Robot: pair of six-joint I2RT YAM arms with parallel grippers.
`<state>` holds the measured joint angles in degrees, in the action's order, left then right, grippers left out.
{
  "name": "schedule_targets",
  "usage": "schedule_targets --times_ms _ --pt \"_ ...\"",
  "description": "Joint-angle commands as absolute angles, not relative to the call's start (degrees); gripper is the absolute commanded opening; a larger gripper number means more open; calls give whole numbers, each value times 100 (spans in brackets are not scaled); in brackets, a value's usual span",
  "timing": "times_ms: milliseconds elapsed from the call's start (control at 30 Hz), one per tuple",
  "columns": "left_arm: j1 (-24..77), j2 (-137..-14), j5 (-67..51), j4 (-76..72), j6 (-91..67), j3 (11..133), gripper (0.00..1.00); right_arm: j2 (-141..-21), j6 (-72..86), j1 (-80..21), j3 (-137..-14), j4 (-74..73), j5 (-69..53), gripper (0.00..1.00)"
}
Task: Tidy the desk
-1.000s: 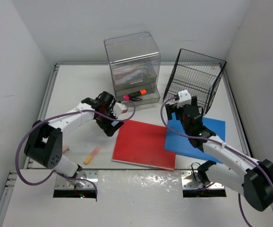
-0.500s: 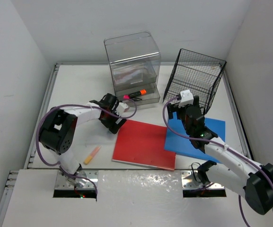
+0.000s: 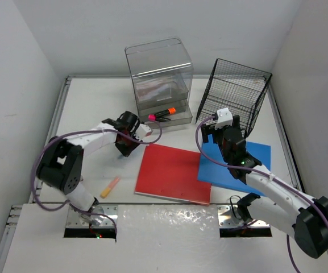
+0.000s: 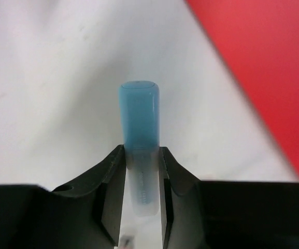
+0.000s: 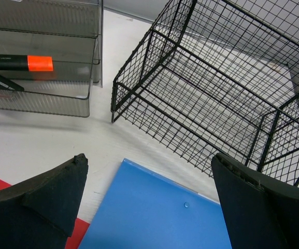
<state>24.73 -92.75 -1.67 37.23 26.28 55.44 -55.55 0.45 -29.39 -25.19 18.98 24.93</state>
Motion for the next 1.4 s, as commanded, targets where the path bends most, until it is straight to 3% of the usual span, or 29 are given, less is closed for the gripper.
schedule_targets --times_ms 0,200,267,400,533,633,667,733,767,800,1000,1267,1367 --pt "2435 -8447 185 4778 3549 6316 0 -5616 44 -2918 -2672 2066 2540 99" --pt "2697 -8648 -1273 6152 4043 8312 0 -5651 105 -2927 -2637 2180 2470 99" --pt "3031 -8850 -1083 5759 3773 8865 0 -5669 97 -2927 -2663 2136 2470 99" --pt "3419 -9551 565 3864 3507 9105 0 -5608 97 -2927 -2681 2004 2540 99" --pt "3472 -10536 818 3604 3358 9886 2 -5467 88 -2918 -2593 1951 2610 99" --pt "3559 -11003 870 3428 3305 10554 15 -5440 53 -2927 -2601 1890 2680 99" --pt "3586 -11082 940 3367 3305 10660 32 -5449 53 -2918 -2602 1881 2689 99" --pt "3656 -11223 1116 3331 3287 10932 57 -5449 62 -2918 -2610 1872 2681 99" --pt "3674 -11250 1168 3357 3278 11029 92 -5458 70 -2918 -2610 1889 2663 99" --pt "3709 -11241 1247 3471 3252 11100 98 -5467 70 -2927 -2602 1890 2663 99" --pt "3709 -10469 1215 4163 2919 11172 99 -5607 79 -2927 -2593 2004 2576 99" --pt "3569 -8957 28 6482 3295 9503 96 -5897 123 -2918 -2663 2136 2382 99" --pt "3271 -8526 -403 6995 3611 8291 96 -5985 167 -2918 -2698 2180 2303 99"
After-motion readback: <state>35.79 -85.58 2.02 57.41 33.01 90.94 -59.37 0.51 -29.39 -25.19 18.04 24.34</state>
